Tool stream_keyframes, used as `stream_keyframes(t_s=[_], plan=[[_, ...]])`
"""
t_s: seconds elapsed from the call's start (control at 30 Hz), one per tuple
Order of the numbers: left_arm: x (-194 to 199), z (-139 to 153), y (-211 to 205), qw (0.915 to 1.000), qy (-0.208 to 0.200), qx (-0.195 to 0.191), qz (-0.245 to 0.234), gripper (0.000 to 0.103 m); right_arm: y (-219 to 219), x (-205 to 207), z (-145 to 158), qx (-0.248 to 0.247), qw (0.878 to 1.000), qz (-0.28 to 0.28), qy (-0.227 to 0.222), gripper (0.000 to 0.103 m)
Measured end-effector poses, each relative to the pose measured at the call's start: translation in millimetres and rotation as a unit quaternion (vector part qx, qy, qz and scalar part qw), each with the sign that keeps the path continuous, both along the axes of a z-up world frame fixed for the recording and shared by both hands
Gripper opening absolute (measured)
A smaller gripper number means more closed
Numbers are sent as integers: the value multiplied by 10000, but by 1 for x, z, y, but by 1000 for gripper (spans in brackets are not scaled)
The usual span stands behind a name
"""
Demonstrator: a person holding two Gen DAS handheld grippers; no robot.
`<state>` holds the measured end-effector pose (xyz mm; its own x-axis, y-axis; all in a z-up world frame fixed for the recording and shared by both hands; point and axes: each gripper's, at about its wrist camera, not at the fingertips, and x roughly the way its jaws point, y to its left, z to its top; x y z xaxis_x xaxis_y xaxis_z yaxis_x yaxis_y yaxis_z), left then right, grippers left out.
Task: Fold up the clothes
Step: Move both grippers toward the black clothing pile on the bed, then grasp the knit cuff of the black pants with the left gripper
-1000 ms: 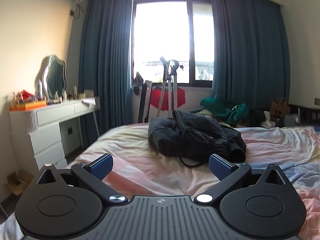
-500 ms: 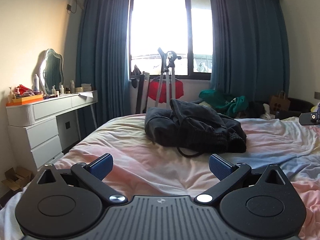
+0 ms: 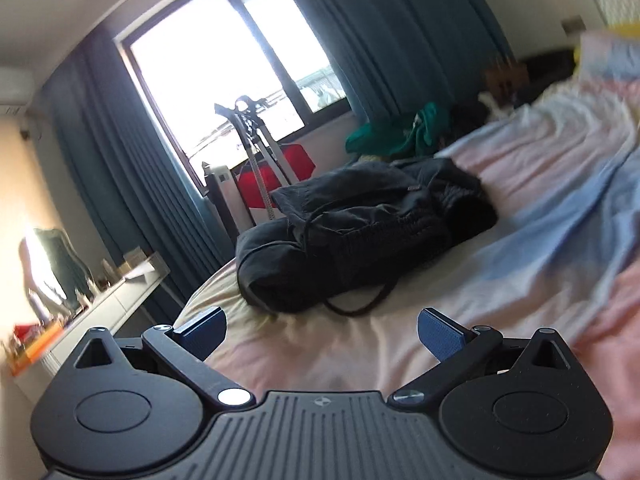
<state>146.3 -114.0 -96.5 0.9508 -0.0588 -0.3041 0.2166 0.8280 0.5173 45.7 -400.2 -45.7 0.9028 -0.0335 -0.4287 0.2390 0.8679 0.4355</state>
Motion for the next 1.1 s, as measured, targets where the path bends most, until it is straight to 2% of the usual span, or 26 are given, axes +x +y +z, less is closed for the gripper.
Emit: stream_keyframes(t_s=[0.17, 0.3, 0.43, 0.53, 0.57, 0.7, 0.8, 0.83, 0.87, 0.93, 1.0, 1.1], plan=[[63, -9, -34, 9999, 19, -90, -88, 102, -18, 9, -18, 378, 9989, -249, 98, 103], [105, -25, -71, 9994, -39, 135, -307, 96, -27, 17, -28, 544, 9979, -331, 111, 103], [140, -45, -102, 9985, 79, 347, -405, 92, -29, 34, -42, 605, 9973, -279, 306, 103], [147, -50, -111, 9981, 61, 202, -575, 93, -31, 43, -48, 750, 9963, -250, 347, 103], [149, -53, -115, 9979, 59, 212, -603, 99, -31, 45, -49, 773, 9962, -236, 339, 103], [164, -77, -138, 9945, 209, 934, -428, 99, -29, 54, -54, 793, 9959, -177, 387, 103], [172, -76, -139, 9951, 282, 832, -455, 97, -24, 61, -55, 681, 9967, -66, 438, 103], [175, -75, -139, 9955, 319, 774, -450, 93, -24, 61, -55, 652, 9969, -65, 441, 103], [179, -71, -138, 9962, 364, 672, -417, 74, -24, 60, -56, 643, 9969, -86, 445, 103], [183, -58, -132, 9977, 475, 355, -333, 65, -26, 60, -57, 604, 9970, -147, 458, 103], [177, -40, -124, 9978, 545, 27, -378, 29, -28, 60, -60, 552, 9969, -216, 526, 103], [159, -11, -113, 9971, 516, -296, -469, 17, -28, 56, -60, 581, 9970, -249, 455, 103]])
